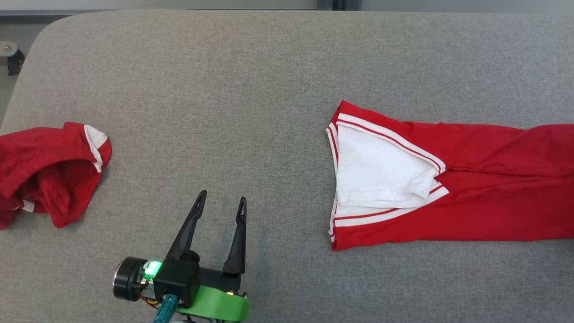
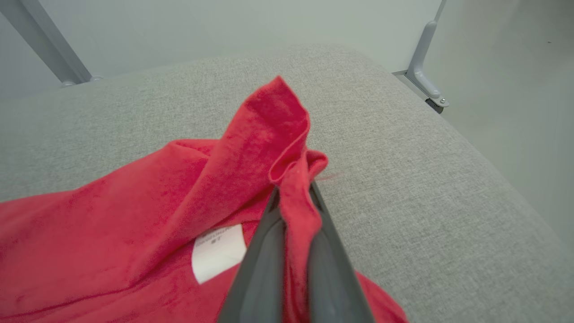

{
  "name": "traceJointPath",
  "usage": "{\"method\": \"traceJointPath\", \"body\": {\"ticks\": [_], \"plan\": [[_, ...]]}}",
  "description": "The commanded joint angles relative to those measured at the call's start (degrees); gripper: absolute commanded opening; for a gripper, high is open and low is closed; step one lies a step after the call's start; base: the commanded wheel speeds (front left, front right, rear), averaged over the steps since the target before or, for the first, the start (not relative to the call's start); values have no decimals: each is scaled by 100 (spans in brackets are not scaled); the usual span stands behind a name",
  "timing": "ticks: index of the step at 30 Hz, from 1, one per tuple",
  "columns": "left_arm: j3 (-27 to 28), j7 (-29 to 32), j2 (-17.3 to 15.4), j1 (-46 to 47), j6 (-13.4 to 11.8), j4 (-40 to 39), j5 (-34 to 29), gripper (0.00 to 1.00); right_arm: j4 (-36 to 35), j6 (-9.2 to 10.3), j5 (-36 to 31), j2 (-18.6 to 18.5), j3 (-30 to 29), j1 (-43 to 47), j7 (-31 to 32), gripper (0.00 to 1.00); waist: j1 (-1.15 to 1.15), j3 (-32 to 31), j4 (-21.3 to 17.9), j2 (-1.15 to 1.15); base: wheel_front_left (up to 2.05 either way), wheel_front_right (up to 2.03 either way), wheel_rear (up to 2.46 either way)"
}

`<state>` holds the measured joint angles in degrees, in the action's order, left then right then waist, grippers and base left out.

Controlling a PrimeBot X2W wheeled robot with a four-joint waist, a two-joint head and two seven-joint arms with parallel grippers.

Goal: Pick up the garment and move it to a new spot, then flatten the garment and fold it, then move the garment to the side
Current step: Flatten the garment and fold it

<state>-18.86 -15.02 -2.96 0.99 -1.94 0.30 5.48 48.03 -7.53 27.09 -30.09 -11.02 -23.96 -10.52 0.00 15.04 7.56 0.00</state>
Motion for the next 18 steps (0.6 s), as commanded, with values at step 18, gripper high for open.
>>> {"method": "traceJointPath", "body": {"ticks": [18], "plan": [[-25, -20, 2, -173, -57, 106, 69, 100, -2515, 7, 40, 804, 1394, 638, -42, 0, 0, -495, 242, 0, 0, 0, 0]]}}
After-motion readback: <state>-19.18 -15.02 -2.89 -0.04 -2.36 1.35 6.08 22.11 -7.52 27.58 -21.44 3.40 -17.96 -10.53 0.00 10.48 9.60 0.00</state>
